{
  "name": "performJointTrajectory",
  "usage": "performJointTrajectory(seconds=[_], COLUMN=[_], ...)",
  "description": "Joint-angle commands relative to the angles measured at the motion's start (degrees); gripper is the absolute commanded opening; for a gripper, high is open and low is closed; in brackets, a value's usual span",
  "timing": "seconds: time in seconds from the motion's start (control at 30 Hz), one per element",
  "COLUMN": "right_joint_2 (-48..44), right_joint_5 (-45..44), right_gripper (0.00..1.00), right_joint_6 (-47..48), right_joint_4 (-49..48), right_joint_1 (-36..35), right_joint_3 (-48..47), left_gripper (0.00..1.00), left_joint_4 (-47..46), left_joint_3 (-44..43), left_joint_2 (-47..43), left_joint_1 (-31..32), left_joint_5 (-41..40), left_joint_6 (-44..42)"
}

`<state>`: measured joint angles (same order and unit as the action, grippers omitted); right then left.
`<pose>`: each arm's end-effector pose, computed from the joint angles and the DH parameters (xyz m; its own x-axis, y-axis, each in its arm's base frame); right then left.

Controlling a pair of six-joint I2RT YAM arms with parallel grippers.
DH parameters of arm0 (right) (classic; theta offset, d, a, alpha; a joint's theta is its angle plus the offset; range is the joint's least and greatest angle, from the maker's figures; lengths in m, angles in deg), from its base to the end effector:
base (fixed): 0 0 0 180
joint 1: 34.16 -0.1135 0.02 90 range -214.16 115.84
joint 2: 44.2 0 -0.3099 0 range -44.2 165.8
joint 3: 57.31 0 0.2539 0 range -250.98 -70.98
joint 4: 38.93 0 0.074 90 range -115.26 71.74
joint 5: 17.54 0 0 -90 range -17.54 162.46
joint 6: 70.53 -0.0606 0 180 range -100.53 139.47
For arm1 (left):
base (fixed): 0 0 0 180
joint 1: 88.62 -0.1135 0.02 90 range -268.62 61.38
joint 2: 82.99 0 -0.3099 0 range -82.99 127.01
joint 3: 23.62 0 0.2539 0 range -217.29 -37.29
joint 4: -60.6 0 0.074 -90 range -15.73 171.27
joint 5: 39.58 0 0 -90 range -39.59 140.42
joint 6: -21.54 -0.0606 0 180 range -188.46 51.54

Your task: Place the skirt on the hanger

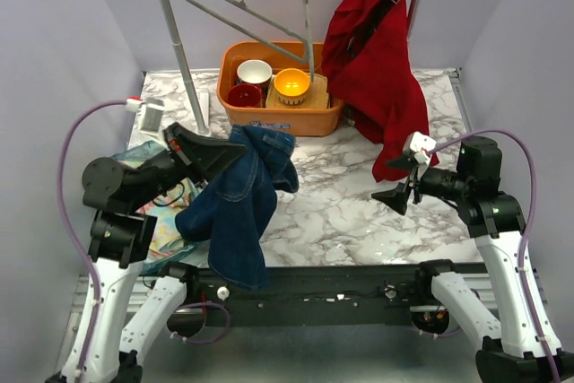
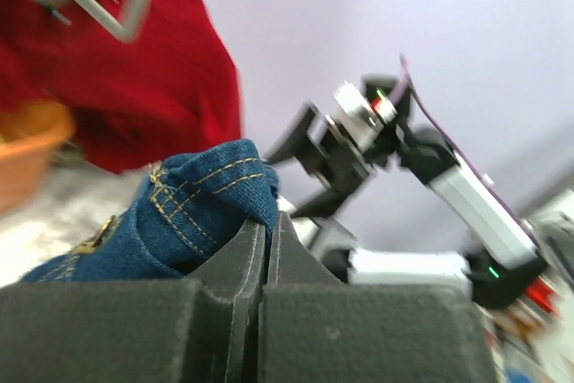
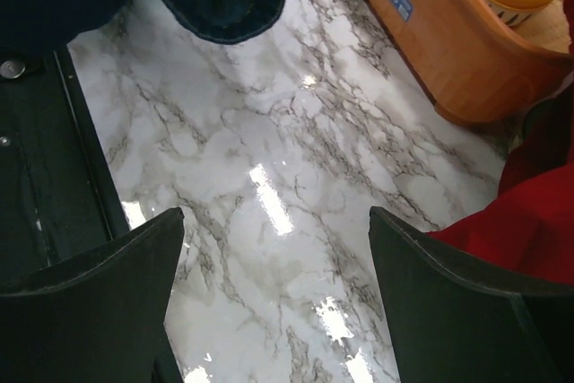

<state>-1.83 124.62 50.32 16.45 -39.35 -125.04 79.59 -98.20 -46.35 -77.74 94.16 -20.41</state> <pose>0.1119 0.0582 0.3755 -0.0501 -0.3204 -0.9459 -0.8878 0.4482 -0.1048 0.0736 -0.0568 0.4928 -0.3658 -0.4769 -0.7992 0.7576 0.3462 -0.5533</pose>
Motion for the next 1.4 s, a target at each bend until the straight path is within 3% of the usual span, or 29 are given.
performJointTrajectory(seconds=[0.0,0.13,0.23,0.37,0.57,0.7,0.8,0.93,1.07,1.2,1.27,1.37], right_joint_2=[1.0,2.5,1.9,-0.5,-1.0,0.6,1.9,4.2,6.0,8.6,10.2,12.8], right_joint_5=[7.4,13.2,10.4,6.6,7.9,6.4,4.6,2.3,0.0,-2.1,-3.7,-6.2], right_gripper=[0.90,0.90,0.90,0.90,0.90,0.89,0.86,0.83,0.83,0.83,0.83,0.83], right_joint_6=[6.1,14.8,15.6,13.5,12.6,12.0,11.3,12.7,15.5,20.5,23.7,25.4], right_joint_4=[6.7,11.3,11.8,10.4,10.1,8.9,7.6,7.9,8.4,8.6,8.9,7.4], right_joint_1=[0.3,0.3,0.3,0.2,0.3,0.2,0.3,0.3,0.3,0.3,0.2,0.2], right_joint_3=[-1.8,-1.9,-2.4,-2.8,-2.5,-2.5,-2.5,-1.7,0.0,2.5,3.5,5.9], left_gripper=[0.00,0.00,0.00,0.00,0.00,0.00,0.00,0.00,0.00,0.00,0.01,0.27], left_joint_4=[-8.1,-1.0,1.4,0.8,-0.2,2.7,6.0,6.8,6.8,3.8,4.3,8.2], left_joint_3=[1.0,-3.9,-9.1,-14.7,-22.7,-22.0,-15.9,-3.2,11.4,27.4,30.7,34.0], left_joint_2=[5.1,13.6,20.5,27.5,37.8,40.3,38.6,31.7,25.9,20.1,16.5,10.3], left_joint_1=[14.6,31.7,39.0,40.9,41.2,40.8,39.2,31.9,28.1,29.3,30.9,31.8], left_joint_5=[-0.7,-10.9,-14.5,-14.6,-12.0,-13.8,-18.1,-22.4,-24.7,-28.3,-32.9,-38.6], left_joint_6=[-2.1,-12.2,-17.9,-20.2,-22.3,-26.0,-28.4,-27.3,-20.4,-9.3,-5.3,-1.9])
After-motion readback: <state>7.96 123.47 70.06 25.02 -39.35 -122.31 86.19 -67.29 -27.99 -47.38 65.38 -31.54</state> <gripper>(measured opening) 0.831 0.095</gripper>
